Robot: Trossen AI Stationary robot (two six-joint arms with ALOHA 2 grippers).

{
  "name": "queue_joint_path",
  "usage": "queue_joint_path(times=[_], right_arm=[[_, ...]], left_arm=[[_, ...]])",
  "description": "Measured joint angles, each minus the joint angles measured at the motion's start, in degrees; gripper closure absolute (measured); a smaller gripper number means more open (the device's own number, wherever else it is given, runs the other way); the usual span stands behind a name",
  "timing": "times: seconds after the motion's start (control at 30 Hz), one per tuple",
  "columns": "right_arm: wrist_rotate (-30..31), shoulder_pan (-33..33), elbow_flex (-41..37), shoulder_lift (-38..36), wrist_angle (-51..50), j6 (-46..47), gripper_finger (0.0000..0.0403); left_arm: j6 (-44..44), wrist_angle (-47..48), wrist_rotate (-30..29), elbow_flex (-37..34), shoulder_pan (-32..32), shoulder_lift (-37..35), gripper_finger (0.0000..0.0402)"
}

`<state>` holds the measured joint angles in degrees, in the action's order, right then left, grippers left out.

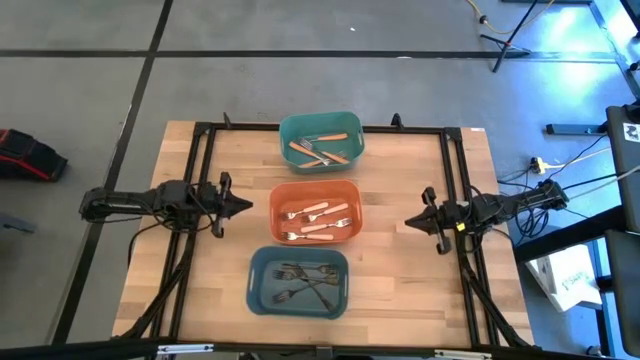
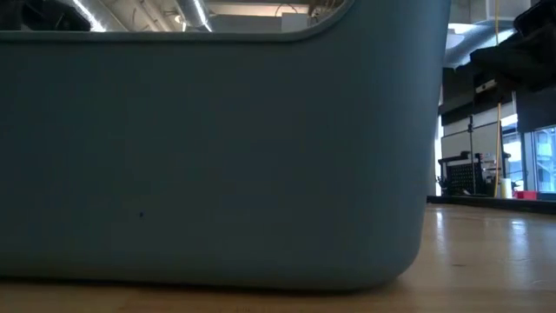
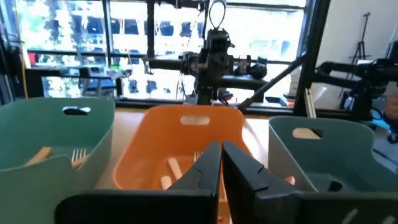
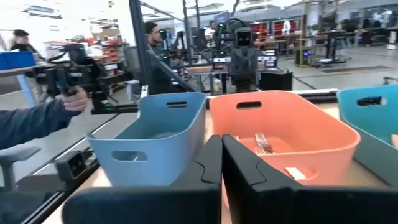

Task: Sort silverware by color (type)
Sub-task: Return to Home Position

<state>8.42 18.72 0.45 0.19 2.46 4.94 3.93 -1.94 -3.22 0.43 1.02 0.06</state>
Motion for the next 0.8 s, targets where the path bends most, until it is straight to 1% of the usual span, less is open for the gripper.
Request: queue_joint_path(times=[0.1,0.27,0.8], right_arm=[[0.0,0.0,0.0,0.1,-0.1,-0.3,0.0400],[-0.5,0.0,0.0,0.3,-0.2,-0.3,0.0400],[-0.5,0.0,0.0,0.3,-0.3,-0.3,0.0400]], left_arm=[[0.0,0.6,-0.8,0.0,0.0,0.1,0.0394],[3.0,0.6,-1.7,0.0,0.0,0.9,0.0394],[3.0,0.6,-1.7,0.0,0.0,0.9,0.0394]])
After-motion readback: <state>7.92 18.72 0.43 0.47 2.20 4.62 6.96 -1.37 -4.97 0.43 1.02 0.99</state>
